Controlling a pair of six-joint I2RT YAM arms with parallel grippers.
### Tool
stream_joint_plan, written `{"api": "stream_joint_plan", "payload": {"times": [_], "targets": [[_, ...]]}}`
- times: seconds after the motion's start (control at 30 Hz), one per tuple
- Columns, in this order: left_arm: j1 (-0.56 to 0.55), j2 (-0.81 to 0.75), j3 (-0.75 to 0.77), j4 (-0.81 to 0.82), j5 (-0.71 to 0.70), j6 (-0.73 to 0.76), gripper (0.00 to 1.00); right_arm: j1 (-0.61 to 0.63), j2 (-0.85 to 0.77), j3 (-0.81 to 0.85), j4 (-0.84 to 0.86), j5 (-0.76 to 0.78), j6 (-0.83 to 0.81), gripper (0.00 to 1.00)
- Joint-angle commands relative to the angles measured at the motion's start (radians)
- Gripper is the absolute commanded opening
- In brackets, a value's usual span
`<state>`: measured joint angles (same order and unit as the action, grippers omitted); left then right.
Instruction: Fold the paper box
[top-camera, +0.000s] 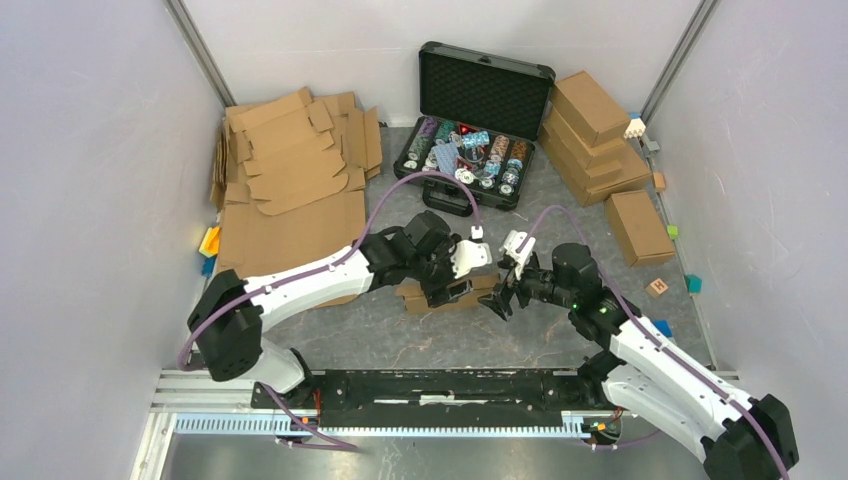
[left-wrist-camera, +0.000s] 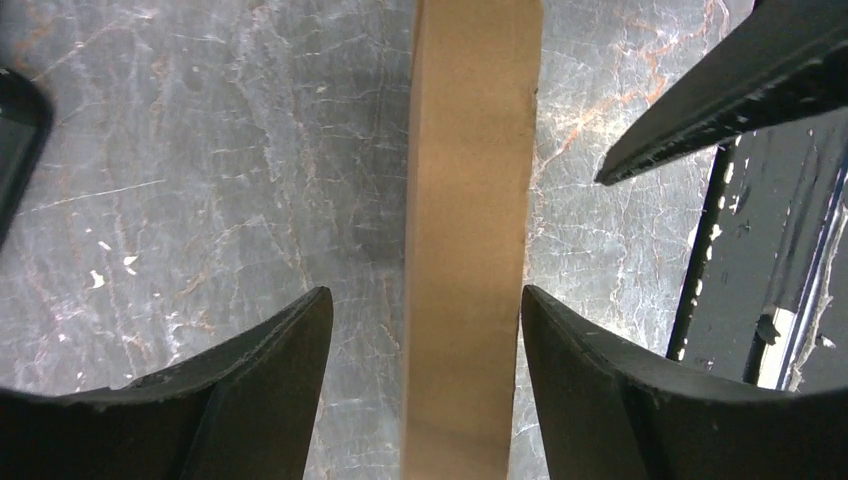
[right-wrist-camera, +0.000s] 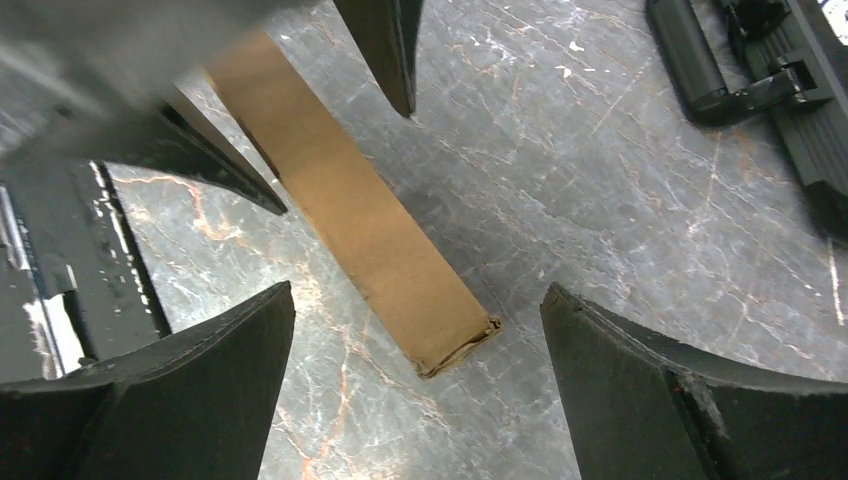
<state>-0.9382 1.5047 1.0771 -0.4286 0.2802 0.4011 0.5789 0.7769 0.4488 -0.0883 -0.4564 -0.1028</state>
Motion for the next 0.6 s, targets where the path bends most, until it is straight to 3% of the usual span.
{"api": "stream_joint_plan", "payload": {"times": [0.0,0.17,0.37,0.43,0.57], "targets": [[-0.005,-0.085,-0.014,0.069,-0.071,-0.068,0.77,0.007,-0.016,0.014,0.077,0.056,-0.100,0.98],[-0.002,-0.178,-0.064,0.110,-0.123,-0.157,0.85,0.006,-0.063,-0.032,0.165,0.002,-0.088,0.98],[-0.001,-0.292,-0.076,0.064,-0.136,-0.314,0.89,0.007,0.033,0.080,0.178,-0.118,0.033,0.98],[-0.001,-0.358,-0.097,0.051,-0.227,-0.408,1.00,0.011,0.048,0.092,0.231,-0.166,0.067,0.98],[0.003,-0.526,-0.189,0.070,-0.371,-0.567,1.00,0.017,0.074,0.102,0.317,-0.158,0.101,0.98]]}}
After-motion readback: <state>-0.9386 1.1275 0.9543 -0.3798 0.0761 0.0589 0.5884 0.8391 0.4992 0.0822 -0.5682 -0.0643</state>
